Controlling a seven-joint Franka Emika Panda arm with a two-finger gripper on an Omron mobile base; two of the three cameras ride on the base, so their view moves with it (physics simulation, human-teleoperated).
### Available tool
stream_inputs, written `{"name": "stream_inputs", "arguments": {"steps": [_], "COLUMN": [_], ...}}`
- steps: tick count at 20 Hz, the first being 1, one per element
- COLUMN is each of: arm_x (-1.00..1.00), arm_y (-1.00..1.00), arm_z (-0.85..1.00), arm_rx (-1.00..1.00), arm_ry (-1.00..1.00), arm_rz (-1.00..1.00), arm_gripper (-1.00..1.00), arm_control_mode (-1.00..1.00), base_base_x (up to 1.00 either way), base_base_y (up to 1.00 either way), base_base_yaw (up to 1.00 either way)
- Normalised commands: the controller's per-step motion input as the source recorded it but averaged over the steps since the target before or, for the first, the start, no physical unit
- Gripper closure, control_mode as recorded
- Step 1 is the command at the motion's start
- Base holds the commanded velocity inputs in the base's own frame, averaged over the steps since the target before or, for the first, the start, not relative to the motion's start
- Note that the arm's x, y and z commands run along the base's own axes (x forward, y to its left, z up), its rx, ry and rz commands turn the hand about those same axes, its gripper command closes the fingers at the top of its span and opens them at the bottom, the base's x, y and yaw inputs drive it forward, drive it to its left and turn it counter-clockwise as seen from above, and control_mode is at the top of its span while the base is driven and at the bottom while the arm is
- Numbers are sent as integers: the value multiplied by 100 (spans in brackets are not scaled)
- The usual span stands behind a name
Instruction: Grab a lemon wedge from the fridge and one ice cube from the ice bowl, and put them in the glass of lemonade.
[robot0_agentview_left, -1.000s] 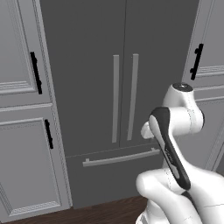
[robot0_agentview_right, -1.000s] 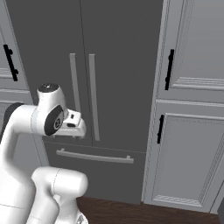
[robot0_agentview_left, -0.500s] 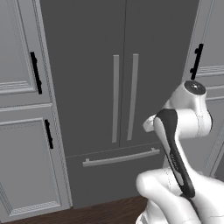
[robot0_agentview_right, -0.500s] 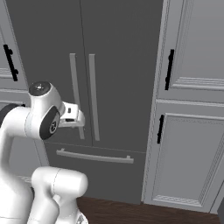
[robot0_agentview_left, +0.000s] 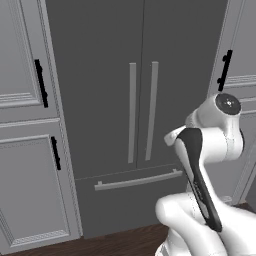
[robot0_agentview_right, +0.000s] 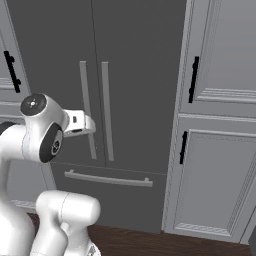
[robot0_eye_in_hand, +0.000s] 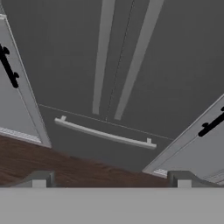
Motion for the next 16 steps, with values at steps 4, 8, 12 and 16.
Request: {"name": "stream_inputs", "arguments": {"steps": [4,8,12,16], "arm_x": [88,99,100,57], "arm_y": [-2,-31,-24,-13], "arm_z": [2,0,7,15], "arm_rx": [-1,8,15,27], "arm_ry": [-1,4,2,0], "arm_rz": [-11,-29,-20,1], "arm_gripper": [-100,-100,-100,-100], "arm_control_mode": [-100,-100,-100,-100], "base_base_x": [0,0,0,0], "base_base_y": [0,0,0,0], "base_base_yaw": [0,0,0,0]}}
